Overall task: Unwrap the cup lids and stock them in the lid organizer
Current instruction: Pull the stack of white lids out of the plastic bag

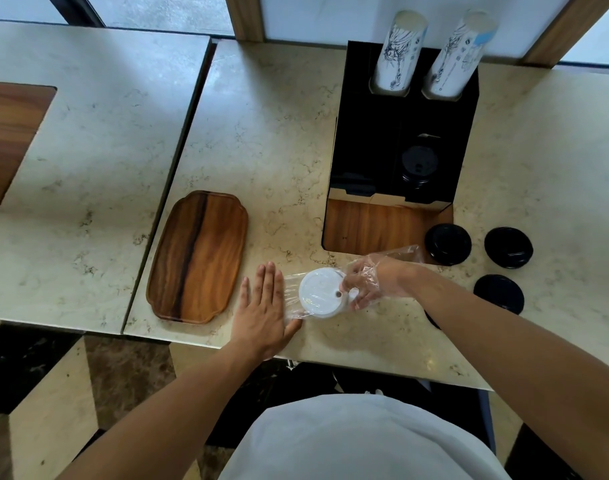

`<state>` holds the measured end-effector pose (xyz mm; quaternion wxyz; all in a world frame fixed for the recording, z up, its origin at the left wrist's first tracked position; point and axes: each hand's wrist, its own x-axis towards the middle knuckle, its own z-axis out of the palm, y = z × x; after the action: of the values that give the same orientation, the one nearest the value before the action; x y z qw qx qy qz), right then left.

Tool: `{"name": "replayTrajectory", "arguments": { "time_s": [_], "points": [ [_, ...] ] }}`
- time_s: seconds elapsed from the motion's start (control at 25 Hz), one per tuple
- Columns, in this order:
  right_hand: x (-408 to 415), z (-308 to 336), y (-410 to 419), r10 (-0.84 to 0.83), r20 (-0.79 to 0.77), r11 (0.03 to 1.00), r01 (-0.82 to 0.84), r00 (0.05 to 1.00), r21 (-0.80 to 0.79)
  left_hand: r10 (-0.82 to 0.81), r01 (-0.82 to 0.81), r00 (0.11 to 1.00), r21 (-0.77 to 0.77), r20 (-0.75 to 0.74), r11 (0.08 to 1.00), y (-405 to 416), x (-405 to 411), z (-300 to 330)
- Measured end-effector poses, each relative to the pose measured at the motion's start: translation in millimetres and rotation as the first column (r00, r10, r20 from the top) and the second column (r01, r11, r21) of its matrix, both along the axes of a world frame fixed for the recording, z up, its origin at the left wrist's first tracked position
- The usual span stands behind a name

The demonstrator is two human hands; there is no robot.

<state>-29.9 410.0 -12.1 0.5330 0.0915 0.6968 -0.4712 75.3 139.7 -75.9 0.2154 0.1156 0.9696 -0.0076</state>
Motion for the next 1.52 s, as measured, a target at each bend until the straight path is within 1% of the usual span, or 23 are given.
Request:
{"name": "replayTrajectory", "arguments": {
  "time_s": [0.08, 0.12, 0.2, 0.24, 0.36, 0.44, 0.52, 0.64, 0.72, 0.76, 0.84, 0.88, 0.96, 1.08, 1.16, 1.24, 1.32, 1.36, 1.48, 1.52],
  "points": [
    [-1.4, 1.2, -2.6, -0.006, 0.046, 1.0, 0.006, 0.999, 0.007, -0.003, 0.003, 1.0, 0.001, 0.008, 1.0, 0.6, -0.4, 1.4],
    [-2.2, 1.6, -2.2, 0.031, 0.053, 1.0, -0.031, 0.998, 0.0, -0.004, 0.004, 1.0, 0.001, 0.013, 1.0, 1.2, -0.2, 2.1],
    [-1.0, 1.6, 1.3, 0.076, 0.01, 0.997, -0.076, 0.997, 0.009, 0.0, 0.001, 1.0, -0.006, 0.014, 1.0, 2.2, -0.3, 3.3],
    [1.9, 2.0, 2.9, 0.063, -0.015, 0.998, -0.063, 0.998, 0.002, 0.001, 0.0, 1.0, -0.012, 0.012, 1.0, 2.6, -0.2, 3.9],
    [12.7, 2.9, 3.7, -0.039, -0.011, 0.998, 0.039, 0.999, -0.054, -0.001, 0.001, 1.0, -0.023, 0.016, 1.0, 3.3, 0.4, 3.7],
    [18.7, 4.3, 1.9, -0.033, -0.034, 0.999, 0.032, 0.999, -0.035, 0.001, 0.0, 1.0, -0.033, 0.022, 0.999, 4.4, -0.2, 2.2],
    [20.3, 7.7, 0.2, -0.074, 0.004, 0.996, 0.074, 0.997, -0.05, 0.005, -0.005, 1.0, -0.028, 0.02, 1.0, 3.9, -0.5, 2.0],
    [21.2, 11.9, 6.2, -0.139, -0.013, 0.99, 0.139, 0.99, -0.016, 0.002, -0.002, 1.0, -0.024, 0.021, 1.0, 3.8, 0.2, 2.0],
    [21.2, 11.7, 15.8, -0.173, -0.036, 0.985, 0.172, 0.984, -0.024, 0.001, 0.0, 1.0, -0.023, 0.018, 1.0, 4.0, 0.2, 2.5],
    [21.8, 11.5, 22.3, -0.169, -0.048, 0.986, 0.168, 0.984, -0.022, 0.002, -0.001, 1.0, -0.023, 0.021, 1.0, 4.5, 0.0, 3.3],
    [22.9, 9.8, 41.0, -0.136, -0.089, 0.989, 0.141, 0.987, 0.045, 0.001, 0.0, 0.999, -0.023, 0.033, 1.0, 4.7, -0.6, 4.7],
    [23.4, 8.1, 52.8, -0.154, -0.084, 0.984, 0.16, 0.984, 0.074, 0.0, 0.001, 0.999, -0.023, 0.038, 1.0, 4.6, -0.5, 5.6],
    [23.8, 7.5, 71.8, -0.214, -0.036, 0.974, 0.216, 0.976, 0.07, -0.001, 0.002, 0.999, -0.023, 0.045, 1.0, 5.2, -0.6, 7.6],
    [26.4, 2.9, 76.4, -0.185, -0.028, 0.98, 0.186, 0.982, 0.068, -0.012, 0.015, 0.997, -0.034, 0.072, 0.999, 5.9, -1.6, 10.3],
    [28.4, 0.0, 68.3, -0.19, -0.003, 0.981, 0.19, 0.982, 0.026, -0.016, 0.02, 0.996, -0.047, 0.089, 0.999, 4.5, -3.9, 12.2],
    [29.5, -1.3, 61.6, -0.211, 0.018, 0.977, 0.211, 0.977, -0.016, -0.018, 0.019, 0.995, -0.007, 0.098, 1.0, -2.2, -4.6, 16.5],
    [28.5, -3.9, 58.7, -0.207, 0.002, 0.978, 0.207, 0.978, -0.028, -0.017, 0.011, 0.997, 0.075, 0.074, 0.997, -13.3, -4.2, 23.6],
    [27.7, -5.2, 56.5, -0.198, -0.012, 0.98, 0.198, 0.98, -0.021, -0.021, 0.017, 0.999, 0.108, 0.038, 0.994, -18.6, -3.6, 28.0],
    [24.8, -7.8, 43.3, -0.164, -0.033, 0.986, 0.164, 0.986, -0.001, -0.047, 0.078, 0.989, 0.222, -0.142, 0.972, -21.3, -4.5, 36.7],
    [24.3, -8.0, 37.7, -0.157, -0.036, 0.988, 0.157, 0.987, -0.001, -0.071, 0.117, 0.982, 0.262, -0.177, 0.958, -15.2, -5.6, 37.4]
  ]
}}
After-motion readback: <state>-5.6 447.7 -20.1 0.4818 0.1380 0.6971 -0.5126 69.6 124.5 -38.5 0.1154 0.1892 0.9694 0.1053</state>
